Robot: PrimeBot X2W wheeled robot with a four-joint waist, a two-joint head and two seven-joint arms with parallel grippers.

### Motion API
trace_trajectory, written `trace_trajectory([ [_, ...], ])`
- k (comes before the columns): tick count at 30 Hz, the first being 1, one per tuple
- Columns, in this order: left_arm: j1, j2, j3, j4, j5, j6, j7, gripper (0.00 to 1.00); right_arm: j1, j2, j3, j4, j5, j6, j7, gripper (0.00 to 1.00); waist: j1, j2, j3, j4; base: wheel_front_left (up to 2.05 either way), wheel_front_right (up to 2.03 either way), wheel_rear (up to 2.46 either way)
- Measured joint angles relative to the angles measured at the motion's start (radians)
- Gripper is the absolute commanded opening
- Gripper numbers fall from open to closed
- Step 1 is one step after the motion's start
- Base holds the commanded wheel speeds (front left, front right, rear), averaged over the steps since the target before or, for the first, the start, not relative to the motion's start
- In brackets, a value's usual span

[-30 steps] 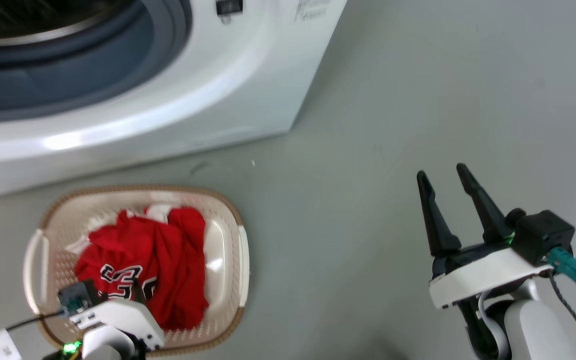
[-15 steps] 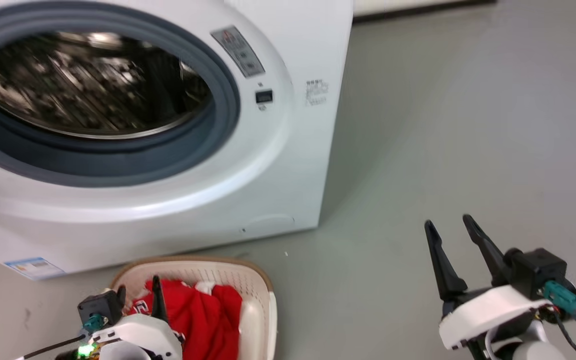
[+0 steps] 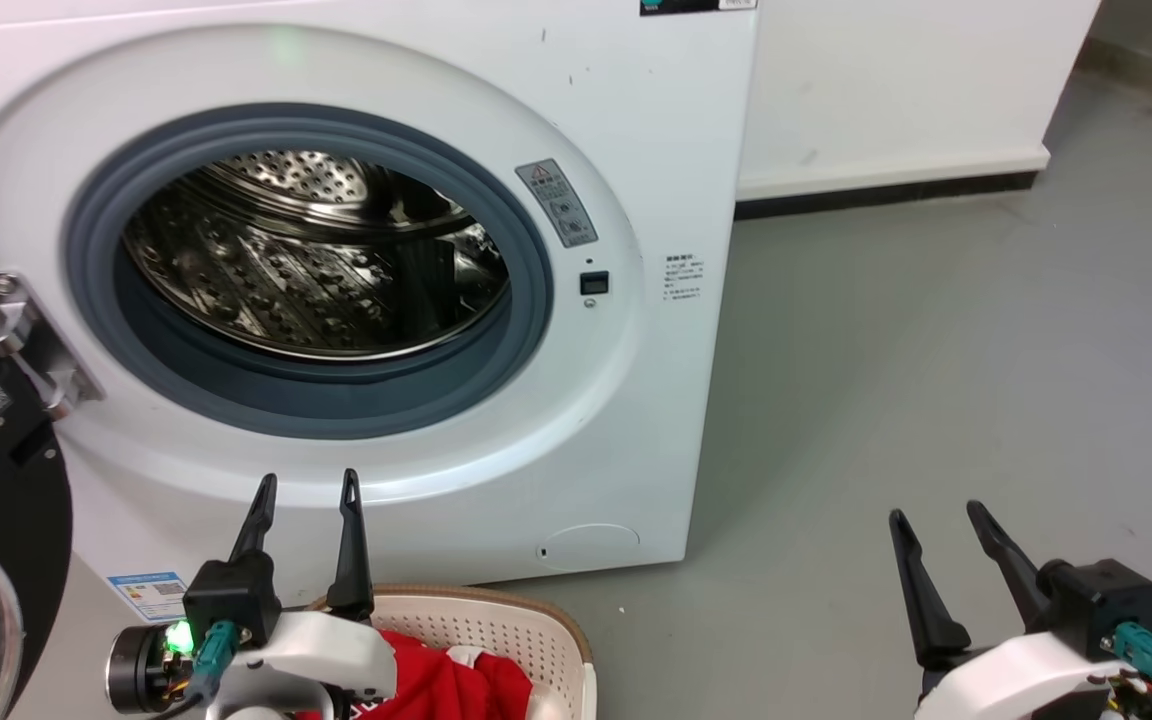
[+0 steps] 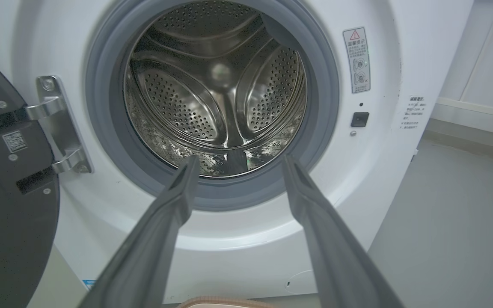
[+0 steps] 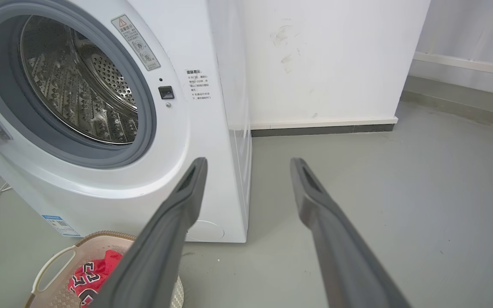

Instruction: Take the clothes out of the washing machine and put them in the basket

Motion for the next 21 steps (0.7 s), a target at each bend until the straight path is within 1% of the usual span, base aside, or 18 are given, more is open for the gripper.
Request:
trace_trajectory([
  [4,0.042,0.003,-0.016,-0.071,0.022,0.006,0.000,1.00,0.024,0.000,-0.003,-0.009,-0.003,0.000,0.008,1.00,0.0001,0.0000,-0.025,0.015,0.00,0.00,0.00],
  [9,0.119,0.006,-0.029,-0.121,0.031,0.013,0.007,1.00,0.047,0.000,0.002,-0.022,-0.008,0.000,0.016,1.00,0.0002,0.0000,-0.048,0.025,0.00,0.00,0.00],
  [14,0.180,0.006,-0.030,-0.141,0.021,0.025,0.023,1.00,0.061,0.000,0.006,-0.028,-0.009,0.000,0.020,1.00,0.0002,0.0000,-0.058,0.032,0.00,0.00,0.00],
  [21,0.186,0.010,-0.026,-0.146,-0.003,0.032,0.028,1.00,0.063,0.000,0.007,-0.035,-0.009,0.000,0.025,1.00,0.0004,0.0000,-0.058,0.037,0.00,0.00,0.00],
])
